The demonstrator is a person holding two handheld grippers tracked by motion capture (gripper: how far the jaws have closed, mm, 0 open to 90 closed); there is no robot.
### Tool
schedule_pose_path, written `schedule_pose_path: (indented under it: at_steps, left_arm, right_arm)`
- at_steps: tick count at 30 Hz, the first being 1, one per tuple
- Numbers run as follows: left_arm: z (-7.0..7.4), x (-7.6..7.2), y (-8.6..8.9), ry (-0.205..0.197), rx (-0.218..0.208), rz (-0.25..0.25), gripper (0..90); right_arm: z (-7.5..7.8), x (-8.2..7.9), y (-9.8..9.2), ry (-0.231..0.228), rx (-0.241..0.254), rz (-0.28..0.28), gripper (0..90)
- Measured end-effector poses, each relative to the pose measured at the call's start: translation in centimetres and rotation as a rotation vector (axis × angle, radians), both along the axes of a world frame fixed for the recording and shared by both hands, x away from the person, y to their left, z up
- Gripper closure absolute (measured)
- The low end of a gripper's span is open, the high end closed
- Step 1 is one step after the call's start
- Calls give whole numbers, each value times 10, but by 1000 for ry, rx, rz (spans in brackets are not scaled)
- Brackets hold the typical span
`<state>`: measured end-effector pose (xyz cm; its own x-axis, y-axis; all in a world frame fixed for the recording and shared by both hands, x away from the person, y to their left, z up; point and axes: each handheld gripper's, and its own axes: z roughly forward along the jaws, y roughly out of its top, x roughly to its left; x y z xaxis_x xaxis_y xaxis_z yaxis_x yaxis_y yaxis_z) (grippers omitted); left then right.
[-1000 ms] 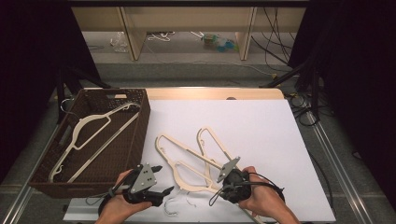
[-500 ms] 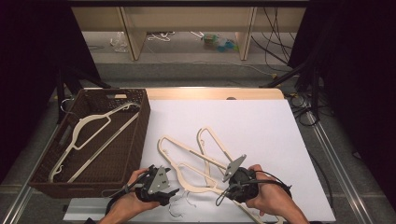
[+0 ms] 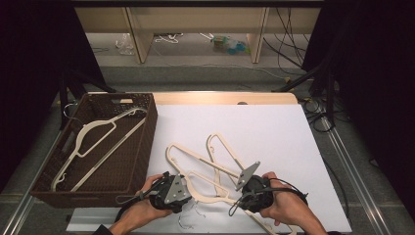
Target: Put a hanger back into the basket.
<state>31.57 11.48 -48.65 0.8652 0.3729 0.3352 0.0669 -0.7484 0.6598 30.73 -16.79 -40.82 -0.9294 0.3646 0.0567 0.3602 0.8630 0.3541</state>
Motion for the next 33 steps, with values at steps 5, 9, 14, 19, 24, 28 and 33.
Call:
schedule_pose_path:
  at_steps: [5, 9, 14, 19, 24, 28, 33]
  left_arm:
    - [1, 1, -4, -17, 7, -55, 323]
    - [2, 2, -7, -23, 2, -112, 353]
    - [4, 2, -10, -47, 16, -192, 456]
    - [6, 1, -14, -94, 32, -252, 505]
    - [11, 0, -17, -130, 67, -316, 556]
    - [11, 0, -20, -150, 84, -362, 587]
    - [16, 0, -23, -172, 103, -430, 642]
  right_arm:
    - [-1, 1, -2, 9, 4, 6, 797]
    - [-3, 2, -6, 20, 11, 11, 797]
    - [-2, 4, -14, 32, 34, 24, 797]
    - [-2, 6, -19, 36, 41, 25, 797]
    - [-2, 7, -24, 40, 49, 32, 797]
    - [-2, 8, -27, 48, 55, 35, 797]
    - [-2, 10, -31, 53, 60, 27, 796]
